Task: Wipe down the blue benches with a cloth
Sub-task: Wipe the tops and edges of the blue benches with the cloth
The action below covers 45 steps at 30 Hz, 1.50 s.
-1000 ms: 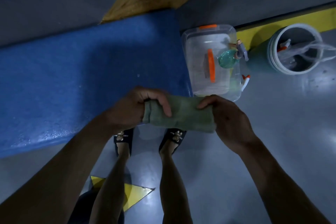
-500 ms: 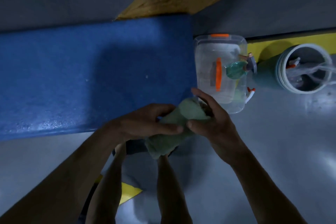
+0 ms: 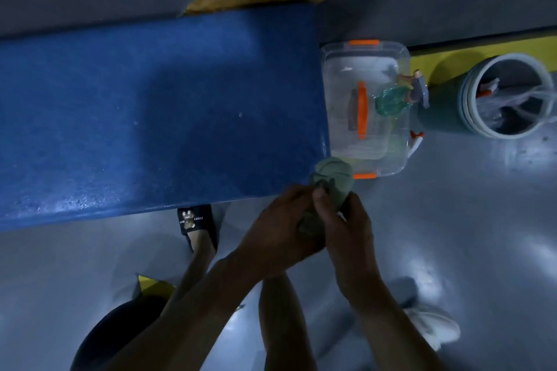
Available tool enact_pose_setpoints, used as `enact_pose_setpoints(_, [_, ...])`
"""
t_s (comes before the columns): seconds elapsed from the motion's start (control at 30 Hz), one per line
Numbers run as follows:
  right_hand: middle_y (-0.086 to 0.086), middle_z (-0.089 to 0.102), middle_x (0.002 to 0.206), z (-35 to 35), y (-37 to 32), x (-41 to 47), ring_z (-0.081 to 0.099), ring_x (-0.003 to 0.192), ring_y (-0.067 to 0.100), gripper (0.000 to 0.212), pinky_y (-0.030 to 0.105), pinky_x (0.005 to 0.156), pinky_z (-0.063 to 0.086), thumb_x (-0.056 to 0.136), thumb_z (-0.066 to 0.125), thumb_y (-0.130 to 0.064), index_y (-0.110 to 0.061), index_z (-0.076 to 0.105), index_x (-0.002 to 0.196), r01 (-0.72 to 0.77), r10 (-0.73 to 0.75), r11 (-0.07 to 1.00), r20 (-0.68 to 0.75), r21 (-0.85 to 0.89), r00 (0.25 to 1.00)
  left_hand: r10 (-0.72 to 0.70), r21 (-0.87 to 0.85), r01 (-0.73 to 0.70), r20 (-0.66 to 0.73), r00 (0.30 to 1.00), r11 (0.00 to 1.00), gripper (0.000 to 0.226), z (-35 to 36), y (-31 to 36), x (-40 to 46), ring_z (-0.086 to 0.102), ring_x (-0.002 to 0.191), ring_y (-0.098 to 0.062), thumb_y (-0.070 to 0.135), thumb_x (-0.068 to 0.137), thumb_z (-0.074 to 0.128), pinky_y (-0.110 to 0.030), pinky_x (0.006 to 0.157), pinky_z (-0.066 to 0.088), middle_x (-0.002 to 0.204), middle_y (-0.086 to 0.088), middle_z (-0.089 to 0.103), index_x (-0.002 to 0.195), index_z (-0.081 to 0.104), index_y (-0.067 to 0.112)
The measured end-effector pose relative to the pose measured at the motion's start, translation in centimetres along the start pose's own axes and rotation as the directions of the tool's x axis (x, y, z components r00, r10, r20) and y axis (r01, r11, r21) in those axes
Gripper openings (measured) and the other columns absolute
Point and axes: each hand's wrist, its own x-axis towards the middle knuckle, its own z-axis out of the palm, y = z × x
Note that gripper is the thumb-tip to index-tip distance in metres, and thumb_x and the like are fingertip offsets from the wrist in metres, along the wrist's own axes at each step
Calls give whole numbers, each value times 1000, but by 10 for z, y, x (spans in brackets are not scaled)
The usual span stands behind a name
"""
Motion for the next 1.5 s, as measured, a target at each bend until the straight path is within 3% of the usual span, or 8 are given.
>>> enact_pose_setpoints(0.13, [6,74,95,-11,16,13,70,93,26,12,52,81,58,94,63,-27,-19,70,99,-73,73,997,-17,27,997,-3,-132,37,245,969,991,61,-14,-20,-6,50,122,-1,26,83,76,-19,100,45,137,8,52,139,51,27])
enact_pose_setpoints(0.23, [9,74,89,-25,20,37,70,90,33,13,58,75,57,87,66,-31,-20,73,90,-135,131,990,-113,-33,985,-52,61,45,121,991,997,47,-38,-38,-12,49,116,7,26,90,67,-23,99,44,130,16,56,134,53,36])
enact_pose_setpoints(0.5, [5,66,79,-26,16,102,62,79,28,35,39,73,54,84,59,-48,-14,65,81,-11,-185,770,-240,-638,953,-7,516,127,-227,974,847,47,-97,-73,-30,49,118,-23,11,85,68,-30,97,40,128,-4,58,131,59,16])
enact_pose_setpoints(0.8, [0,64,85,11,23,106,59,80,24,37,32,69,45,86,58,-52,-16,55,92,179,-405,771,-254,-611,878,62,582,148,-325,944,799,49,-126,-98,-51,51,115,-34,10,79,57,-41,96,42,127,-7,57,129,60,12])
enact_pose_setpoints(1.07, [7,64,87,44,21,102,60,83,30,28,27,68,36,90,60,-36,-8,59,92,105,-464,766,-433,-634,773,-30,614,244,-338,941,751,65,-134,-115,-67,36,134,-38,24,83,60,-53,104,38,148,-13,39,145,43,15])
enact_pose_setpoints(1.2, [6,65,91,69,21,83,59,81,23,23,21,63,32,88,64,-26,-8,61,103,248,-605,694,-361,-676,709,-63,624,244,-297,953,743,71,-136,-120,-71,32,137,-39,34,83,58,-55,105,36,152,-12,34,149,37,18])
enact_pose_setpoints(1.37, [-3,61,109,46,25,74,60,94,18,28,27,71,50,88,61,-21,-20,54,115,530,-654,483,116,-696,748,-48,640,211,-262,964,739,75,-140,-121,-70,27,140,-38,48,84,51,-56,103,35,156,-9,28,152,31,23])
enact_pose_setpoints(1.5, [-2,63,95,17,21,90,61,84,23,20,23,69,39,84,59,-26,-23,52,102,362,-593,592,-85,-720,800,-53,669,211,-249,967,713,81,-147,-125,-68,24,141,-38,55,81,51,-59,103,34,158,-9,26,152,30,24])
